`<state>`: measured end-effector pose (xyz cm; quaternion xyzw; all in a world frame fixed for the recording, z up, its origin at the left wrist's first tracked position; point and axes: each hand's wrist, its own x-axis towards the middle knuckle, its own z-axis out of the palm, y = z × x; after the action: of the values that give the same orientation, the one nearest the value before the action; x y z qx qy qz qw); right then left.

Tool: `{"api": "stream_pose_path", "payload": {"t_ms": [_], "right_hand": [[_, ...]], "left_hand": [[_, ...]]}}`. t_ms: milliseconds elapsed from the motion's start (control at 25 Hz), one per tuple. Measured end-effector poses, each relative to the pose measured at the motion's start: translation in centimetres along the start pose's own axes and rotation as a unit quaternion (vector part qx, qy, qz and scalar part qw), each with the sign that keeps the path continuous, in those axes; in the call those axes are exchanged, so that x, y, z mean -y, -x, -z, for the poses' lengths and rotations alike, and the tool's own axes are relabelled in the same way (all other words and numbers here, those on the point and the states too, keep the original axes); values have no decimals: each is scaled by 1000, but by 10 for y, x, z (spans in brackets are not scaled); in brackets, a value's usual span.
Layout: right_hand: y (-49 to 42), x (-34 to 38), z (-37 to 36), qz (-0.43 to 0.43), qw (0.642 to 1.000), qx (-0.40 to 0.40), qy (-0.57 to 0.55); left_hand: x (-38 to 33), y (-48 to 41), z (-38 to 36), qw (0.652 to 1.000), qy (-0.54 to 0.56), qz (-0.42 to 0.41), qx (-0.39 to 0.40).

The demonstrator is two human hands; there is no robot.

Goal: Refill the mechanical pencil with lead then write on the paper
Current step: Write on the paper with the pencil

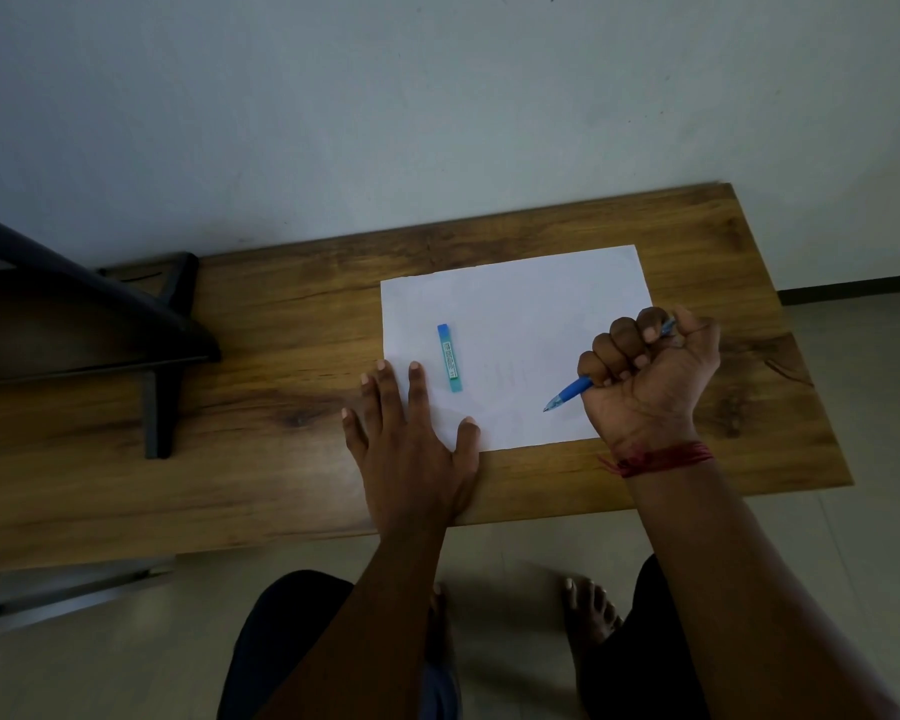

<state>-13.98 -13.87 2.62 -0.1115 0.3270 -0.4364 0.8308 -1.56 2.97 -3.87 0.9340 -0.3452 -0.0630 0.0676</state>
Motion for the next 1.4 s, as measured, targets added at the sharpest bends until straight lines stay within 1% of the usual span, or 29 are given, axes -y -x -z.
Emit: {"api": "stream_pose_path", "payload": {"t_ms": [360,720,920,1400], "right_hand": [[-1,-1,1,8,1000,-18,19],[-2,-1,2,13,999,-18,29],[-1,0,2,14,1000,-8,15],[-2,0,3,12,1000,-21,3]], "left_hand": [[1,-1,-2,1000,1,-1,-5],[1,0,-1,1000,3,-1,-5],[1,1,1,1000,5,-2,-4],[1,0,0,1000,0,0,-5]]}}
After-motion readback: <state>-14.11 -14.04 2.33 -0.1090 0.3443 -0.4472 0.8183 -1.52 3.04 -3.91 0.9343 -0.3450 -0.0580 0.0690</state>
